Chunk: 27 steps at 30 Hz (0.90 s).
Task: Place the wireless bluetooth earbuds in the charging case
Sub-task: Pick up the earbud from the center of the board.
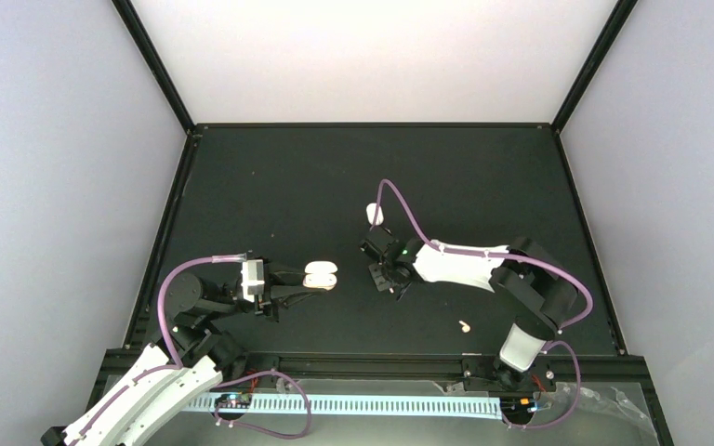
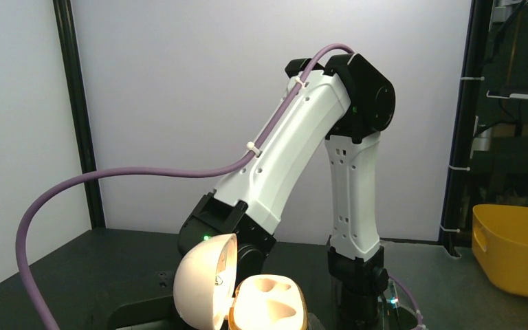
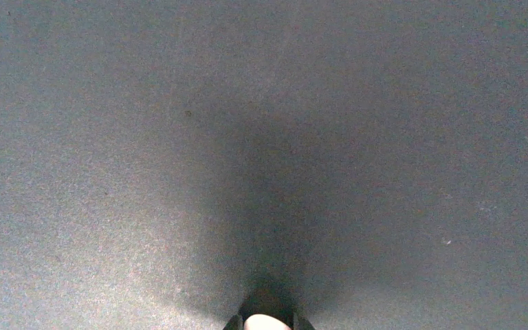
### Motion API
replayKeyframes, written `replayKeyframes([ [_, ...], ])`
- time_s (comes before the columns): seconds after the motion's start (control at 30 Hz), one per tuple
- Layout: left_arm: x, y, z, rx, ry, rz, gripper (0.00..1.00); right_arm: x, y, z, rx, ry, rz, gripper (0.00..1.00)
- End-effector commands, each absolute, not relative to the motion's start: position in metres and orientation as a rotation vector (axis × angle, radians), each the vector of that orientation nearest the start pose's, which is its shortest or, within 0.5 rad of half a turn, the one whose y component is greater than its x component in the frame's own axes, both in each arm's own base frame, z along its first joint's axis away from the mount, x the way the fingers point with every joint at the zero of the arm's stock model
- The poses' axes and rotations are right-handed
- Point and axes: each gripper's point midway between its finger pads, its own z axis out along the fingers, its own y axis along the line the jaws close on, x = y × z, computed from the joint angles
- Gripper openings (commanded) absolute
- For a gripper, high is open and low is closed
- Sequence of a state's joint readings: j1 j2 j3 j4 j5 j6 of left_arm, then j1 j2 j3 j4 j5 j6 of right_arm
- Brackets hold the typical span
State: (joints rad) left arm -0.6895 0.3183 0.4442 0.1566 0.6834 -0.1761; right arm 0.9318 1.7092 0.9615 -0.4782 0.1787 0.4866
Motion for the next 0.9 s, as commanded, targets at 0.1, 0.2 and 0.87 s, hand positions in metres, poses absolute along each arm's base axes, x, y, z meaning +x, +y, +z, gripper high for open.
replayKeyframes([
  [0.1,0.085,-0.212,0.351,0.934,1.09,-1.153,0.01,0.235,0.268,0.032,-0.54,2.684,0.156,0.08],
  [0.2,0.085,-0.212,0.351,0.933,1.09,-1.153,0.02,0.237,0.269,0.039,-0.521,2.666,0.177,0.02],
  [0.87,0.083,-0.202,0.372,0.866,1.008,-1.137,0.02,0.215,0.269,0.325,-0.458,1.754,0.882,0.01],
])
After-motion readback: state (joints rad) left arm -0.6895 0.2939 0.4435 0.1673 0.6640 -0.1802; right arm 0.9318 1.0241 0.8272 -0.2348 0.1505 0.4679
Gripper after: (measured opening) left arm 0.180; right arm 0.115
